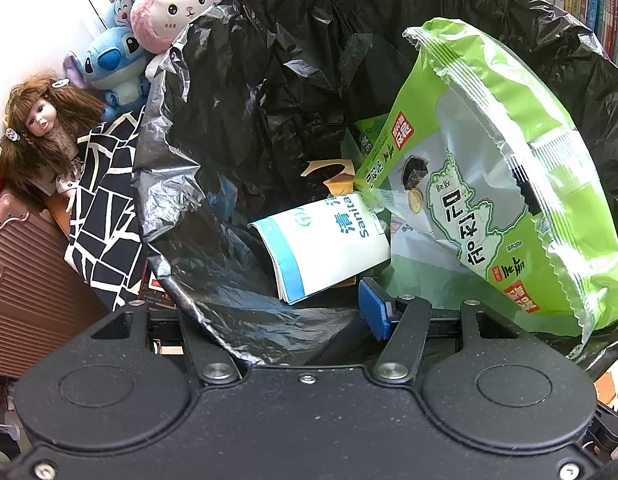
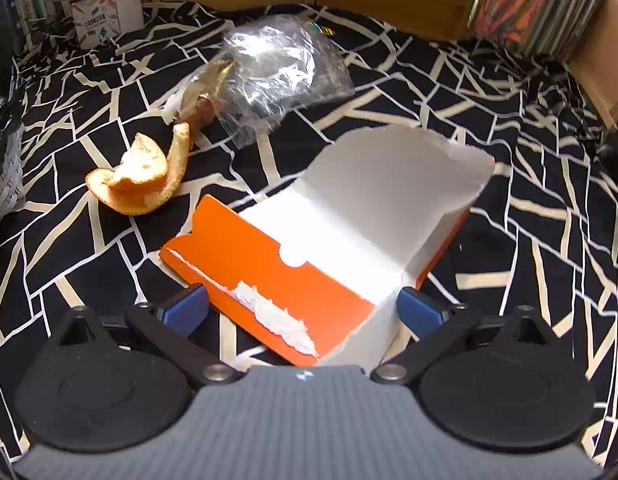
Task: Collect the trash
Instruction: 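Move the right tool back to the orange-and-white box on the mat, then grasp the orange flap of the box with the right tool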
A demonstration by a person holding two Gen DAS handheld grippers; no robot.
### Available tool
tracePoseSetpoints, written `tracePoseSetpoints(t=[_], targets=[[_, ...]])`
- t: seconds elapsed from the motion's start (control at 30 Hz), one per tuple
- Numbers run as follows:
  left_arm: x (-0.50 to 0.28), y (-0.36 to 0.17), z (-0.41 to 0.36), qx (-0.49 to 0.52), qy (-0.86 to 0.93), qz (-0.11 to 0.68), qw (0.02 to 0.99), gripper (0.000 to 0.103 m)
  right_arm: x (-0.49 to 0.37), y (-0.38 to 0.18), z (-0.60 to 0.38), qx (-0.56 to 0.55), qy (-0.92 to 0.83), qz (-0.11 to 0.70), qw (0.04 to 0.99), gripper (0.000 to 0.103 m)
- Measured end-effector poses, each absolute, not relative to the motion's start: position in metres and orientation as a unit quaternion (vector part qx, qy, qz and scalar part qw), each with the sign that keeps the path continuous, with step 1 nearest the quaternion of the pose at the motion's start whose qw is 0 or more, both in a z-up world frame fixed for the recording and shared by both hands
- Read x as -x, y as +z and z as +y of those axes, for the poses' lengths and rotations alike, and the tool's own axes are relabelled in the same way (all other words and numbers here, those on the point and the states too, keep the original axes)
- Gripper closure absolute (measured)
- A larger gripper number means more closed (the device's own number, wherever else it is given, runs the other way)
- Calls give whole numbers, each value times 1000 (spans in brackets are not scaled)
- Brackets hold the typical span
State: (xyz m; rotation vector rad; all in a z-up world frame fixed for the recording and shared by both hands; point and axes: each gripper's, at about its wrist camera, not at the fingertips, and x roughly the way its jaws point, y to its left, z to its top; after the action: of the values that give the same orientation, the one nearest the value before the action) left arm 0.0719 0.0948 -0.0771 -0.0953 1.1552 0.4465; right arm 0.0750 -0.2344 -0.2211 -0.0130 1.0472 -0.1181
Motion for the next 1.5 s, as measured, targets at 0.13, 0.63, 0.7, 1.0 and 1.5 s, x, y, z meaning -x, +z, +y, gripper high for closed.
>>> tracePoseSetpoints(t=[0.13, 0.63, 0.7, 1.0, 1.5], targets=[[-72, -77, 94, 42, 211, 541, 813, 46, -75, -225, -230, 37, -44, 495, 867, 0], [-72, -77, 92, 35, 214, 542, 812, 46, -66, -220, -234, 26, -32, 481, 876, 12], [-73, -77, 91, 35, 214, 542, 812, 46, -64, -217, -237, 19, -30, 478, 878, 15], [-72, -77, 92, 33, 214, 541, 812, 46, -58, -206, -249, 4, -46, 466, 884, 33], [-72, -77, 93, 31, 215, 543, 811, 46, -94, -225, -210, 157, 92, 494, 850, 4]])
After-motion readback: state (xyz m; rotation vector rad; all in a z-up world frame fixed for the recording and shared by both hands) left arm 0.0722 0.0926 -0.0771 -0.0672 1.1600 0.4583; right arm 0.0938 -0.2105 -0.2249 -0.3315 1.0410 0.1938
